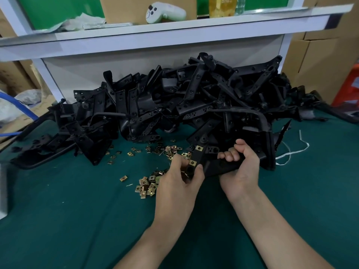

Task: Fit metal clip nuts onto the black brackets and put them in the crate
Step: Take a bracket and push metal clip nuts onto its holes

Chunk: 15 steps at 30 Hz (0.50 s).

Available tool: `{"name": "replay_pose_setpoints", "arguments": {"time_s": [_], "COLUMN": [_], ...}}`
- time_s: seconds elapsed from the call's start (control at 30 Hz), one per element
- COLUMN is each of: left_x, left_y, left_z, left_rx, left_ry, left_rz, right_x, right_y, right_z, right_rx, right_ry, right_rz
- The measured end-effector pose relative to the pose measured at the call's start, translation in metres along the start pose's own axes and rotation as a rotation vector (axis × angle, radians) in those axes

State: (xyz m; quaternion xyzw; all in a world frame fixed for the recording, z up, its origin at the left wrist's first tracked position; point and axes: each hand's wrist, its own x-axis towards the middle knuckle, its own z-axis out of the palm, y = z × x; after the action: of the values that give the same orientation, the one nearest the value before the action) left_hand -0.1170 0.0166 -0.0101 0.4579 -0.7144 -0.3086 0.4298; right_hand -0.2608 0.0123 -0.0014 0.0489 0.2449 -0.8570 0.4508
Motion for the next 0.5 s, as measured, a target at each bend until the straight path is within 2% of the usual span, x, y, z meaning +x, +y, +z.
{"name": "replay_pose_setpoints", "arguments": {"time_s": [0.23, 0.33, 0.5], "left_x": [0.0, 0.002, 0.008], "left_y": [0.0, -0.002, -0.004], "left_z": [-0.004, -0.006, -0.014], "left_rx": [0.079, 0.013, -0.124], "left_ry": [0.024, 0.072, 0.161], "left_rz": [0.148, 0.195, 0.174], "right_x": [-0.004, -0.006, -0.009], "right_y": [-0.003, 0.0, 0.005], "right_z": [-0.001, 0.001, 0.0], "right_rx": [-0.03, -0.103, -0.266], "right_ry": [-0.094, -0.194, -0.365], "right_rz": [0.061, 0.144, 0.288]}}
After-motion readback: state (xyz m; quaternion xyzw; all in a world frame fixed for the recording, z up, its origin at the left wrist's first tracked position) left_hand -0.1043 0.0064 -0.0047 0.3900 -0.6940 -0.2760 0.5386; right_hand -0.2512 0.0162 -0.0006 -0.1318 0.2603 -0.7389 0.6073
